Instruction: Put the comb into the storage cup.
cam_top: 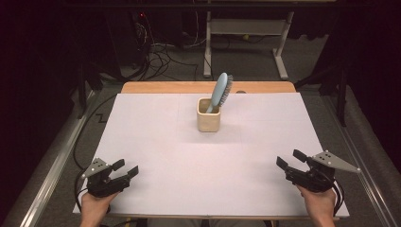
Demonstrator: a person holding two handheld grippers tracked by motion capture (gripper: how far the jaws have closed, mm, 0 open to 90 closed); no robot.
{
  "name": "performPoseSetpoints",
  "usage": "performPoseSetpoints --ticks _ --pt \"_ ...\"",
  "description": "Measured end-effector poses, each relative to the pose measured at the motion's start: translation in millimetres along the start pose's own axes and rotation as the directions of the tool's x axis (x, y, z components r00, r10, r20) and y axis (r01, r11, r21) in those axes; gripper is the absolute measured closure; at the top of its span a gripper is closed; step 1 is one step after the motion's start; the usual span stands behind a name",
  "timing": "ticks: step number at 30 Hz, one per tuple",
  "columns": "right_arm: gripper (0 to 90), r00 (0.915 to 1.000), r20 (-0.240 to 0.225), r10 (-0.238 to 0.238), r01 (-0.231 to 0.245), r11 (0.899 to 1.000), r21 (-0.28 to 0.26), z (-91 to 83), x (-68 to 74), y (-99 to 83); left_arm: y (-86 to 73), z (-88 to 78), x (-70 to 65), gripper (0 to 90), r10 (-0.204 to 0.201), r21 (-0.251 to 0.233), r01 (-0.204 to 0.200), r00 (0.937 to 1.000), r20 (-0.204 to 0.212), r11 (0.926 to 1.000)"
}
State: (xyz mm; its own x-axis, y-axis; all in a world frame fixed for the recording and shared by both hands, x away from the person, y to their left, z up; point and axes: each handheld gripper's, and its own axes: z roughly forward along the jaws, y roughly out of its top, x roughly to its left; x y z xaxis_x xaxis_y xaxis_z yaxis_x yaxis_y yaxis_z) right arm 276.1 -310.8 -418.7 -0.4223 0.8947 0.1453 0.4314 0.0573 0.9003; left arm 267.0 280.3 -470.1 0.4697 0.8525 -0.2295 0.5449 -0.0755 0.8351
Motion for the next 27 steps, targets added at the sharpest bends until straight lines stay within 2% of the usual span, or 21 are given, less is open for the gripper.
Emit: performPoseSetpoints --ticks 27 --pt "27.4 0.9992 0.038 0.012 -0.013 1.000 0.021 -5.0 -6.7 -17.7 0.2 -0.2 -0.5 31.5 0.004 0.001 -0.004 1.0000 0.005 1.0000"
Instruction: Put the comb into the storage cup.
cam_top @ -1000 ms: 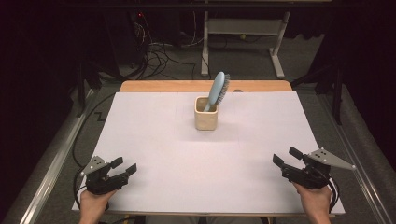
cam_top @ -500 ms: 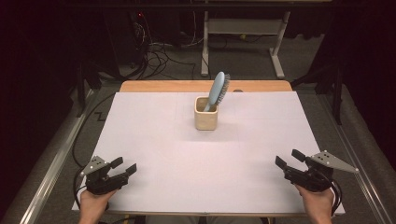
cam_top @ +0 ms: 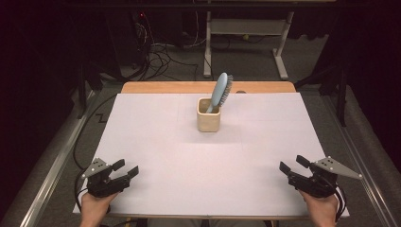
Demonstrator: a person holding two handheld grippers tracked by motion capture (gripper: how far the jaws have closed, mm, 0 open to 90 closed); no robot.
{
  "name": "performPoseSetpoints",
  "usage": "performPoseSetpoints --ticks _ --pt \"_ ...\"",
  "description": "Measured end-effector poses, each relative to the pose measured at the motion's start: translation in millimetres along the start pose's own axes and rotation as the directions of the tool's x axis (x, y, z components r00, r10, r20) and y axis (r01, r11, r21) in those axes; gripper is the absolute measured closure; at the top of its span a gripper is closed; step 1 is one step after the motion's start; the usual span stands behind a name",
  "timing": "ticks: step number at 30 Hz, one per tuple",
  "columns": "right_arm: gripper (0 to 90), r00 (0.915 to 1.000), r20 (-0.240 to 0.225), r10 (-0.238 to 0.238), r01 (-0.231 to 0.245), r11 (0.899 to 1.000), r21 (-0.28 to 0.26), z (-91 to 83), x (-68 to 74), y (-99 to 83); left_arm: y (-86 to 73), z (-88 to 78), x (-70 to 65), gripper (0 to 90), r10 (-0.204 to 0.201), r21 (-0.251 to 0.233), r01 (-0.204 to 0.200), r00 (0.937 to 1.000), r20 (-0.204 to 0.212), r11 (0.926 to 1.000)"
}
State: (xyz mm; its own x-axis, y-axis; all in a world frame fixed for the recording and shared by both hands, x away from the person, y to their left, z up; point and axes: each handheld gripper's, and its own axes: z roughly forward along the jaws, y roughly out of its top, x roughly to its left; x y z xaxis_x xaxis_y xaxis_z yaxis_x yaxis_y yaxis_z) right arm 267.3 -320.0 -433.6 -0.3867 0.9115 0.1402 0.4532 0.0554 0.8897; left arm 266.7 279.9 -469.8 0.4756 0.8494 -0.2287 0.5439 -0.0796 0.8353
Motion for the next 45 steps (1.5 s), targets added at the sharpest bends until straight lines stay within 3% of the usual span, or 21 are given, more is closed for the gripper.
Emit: performPoseSetpoints --ticks 45 --pt "26.8 0.9989 0.033 0.033 -0.033 0.999 -0.005 -8.6 -10.6 -30.5 -0.5 0.4 -2.1 31.9 0.019 0.012 -0.019 0.9998 -0.003 0.9997"
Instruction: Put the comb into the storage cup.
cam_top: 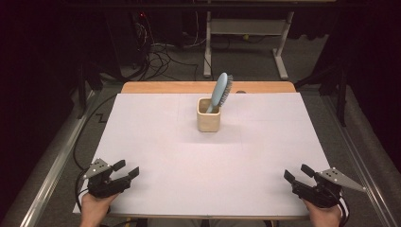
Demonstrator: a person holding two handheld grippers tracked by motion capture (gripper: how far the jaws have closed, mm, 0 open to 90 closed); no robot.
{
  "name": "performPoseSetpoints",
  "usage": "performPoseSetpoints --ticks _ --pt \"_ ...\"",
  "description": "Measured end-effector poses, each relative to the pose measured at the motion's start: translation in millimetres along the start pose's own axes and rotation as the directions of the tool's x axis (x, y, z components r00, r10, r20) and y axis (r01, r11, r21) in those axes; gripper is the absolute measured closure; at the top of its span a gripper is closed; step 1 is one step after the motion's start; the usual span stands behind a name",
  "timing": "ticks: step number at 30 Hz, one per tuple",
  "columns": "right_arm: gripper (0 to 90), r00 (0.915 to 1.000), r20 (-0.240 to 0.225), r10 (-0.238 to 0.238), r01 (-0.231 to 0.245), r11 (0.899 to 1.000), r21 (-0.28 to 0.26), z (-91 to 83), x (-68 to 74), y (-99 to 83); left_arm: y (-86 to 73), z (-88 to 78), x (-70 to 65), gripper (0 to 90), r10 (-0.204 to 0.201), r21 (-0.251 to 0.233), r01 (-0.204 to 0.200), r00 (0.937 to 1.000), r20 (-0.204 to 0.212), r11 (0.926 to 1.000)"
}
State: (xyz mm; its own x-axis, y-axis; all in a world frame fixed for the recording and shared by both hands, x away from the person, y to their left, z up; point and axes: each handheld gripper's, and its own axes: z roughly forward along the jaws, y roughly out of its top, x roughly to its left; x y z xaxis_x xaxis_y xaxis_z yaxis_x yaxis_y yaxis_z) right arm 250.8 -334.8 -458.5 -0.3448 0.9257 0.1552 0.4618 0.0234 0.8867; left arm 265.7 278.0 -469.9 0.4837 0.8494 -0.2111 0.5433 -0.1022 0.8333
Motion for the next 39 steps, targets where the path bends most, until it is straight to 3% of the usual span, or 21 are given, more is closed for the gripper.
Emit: performPoseSetpoints --ticks 5,9,17,39 --pt "26.8 0.9999 0.012 -0.006 0.006 1.000 -0.007 -2.0 -1.5 -2.6 -0.1 0.3 -0.5 31.9 0.004 0.003 -0.004 1.0000 -0.004 1.0000" --pt "26.8 0.9990 0.024 -0.039 0.039 0.999 -0.003 -2.9 -0.5 -5.0 -0.2 0.8 -0.6 31.9 0.004 0.007 -0.004 1.0000 -0.004 1.0000" --pt "26.9 0.9996 0.026 -0.011 0.012 1.000 -0.006 -6.2 -2.4 -7.7 -0.2 0.3 0.0 32.1 0.000 0.006 0.000 1.0000 -0.004 1.0000" --pt "26.7 0.9997 0.018 -0.014 0.014 1.000 0.005 -2.6 -0.4 -8.8 -0.1 1.0 1.0 32.0 -0.008 0.008 0.008 1.0000 -0.005 0.9999"
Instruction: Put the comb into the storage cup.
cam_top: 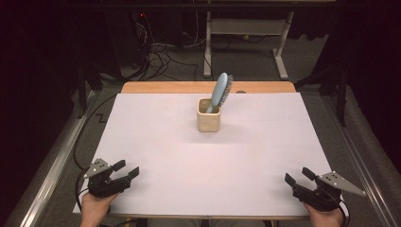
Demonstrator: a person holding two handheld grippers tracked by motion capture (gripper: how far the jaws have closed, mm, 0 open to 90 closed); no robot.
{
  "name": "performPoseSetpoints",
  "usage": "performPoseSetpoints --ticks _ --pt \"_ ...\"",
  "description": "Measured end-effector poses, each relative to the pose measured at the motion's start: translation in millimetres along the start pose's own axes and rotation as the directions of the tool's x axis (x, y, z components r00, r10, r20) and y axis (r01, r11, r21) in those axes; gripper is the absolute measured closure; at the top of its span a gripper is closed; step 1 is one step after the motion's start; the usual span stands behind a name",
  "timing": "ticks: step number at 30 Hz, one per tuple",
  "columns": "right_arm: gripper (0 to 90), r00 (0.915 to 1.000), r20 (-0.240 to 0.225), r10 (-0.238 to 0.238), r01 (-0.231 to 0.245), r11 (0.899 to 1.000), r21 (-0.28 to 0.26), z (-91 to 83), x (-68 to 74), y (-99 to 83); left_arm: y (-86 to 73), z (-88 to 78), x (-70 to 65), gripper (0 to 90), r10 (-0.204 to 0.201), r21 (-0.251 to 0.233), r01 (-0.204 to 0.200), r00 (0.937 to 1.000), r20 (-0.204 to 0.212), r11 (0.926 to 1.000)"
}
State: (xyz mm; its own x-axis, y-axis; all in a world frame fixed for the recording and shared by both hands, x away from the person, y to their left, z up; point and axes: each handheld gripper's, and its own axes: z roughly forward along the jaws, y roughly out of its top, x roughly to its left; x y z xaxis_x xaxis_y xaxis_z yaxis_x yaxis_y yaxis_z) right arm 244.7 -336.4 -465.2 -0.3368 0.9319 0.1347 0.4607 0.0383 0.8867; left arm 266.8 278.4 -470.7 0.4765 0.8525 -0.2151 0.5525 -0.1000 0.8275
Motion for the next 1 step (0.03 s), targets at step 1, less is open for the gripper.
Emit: performPoseSetpoints --ticks 1 --pt "26.7 1.0000 0.000 -0.002 0.002 1.000 -0.002 0.0 -0.2 0.0 0.1 -0.2 -0.1 32.0 0.001 -0.001 -0.001 1.0000 -0.001 1.0000"
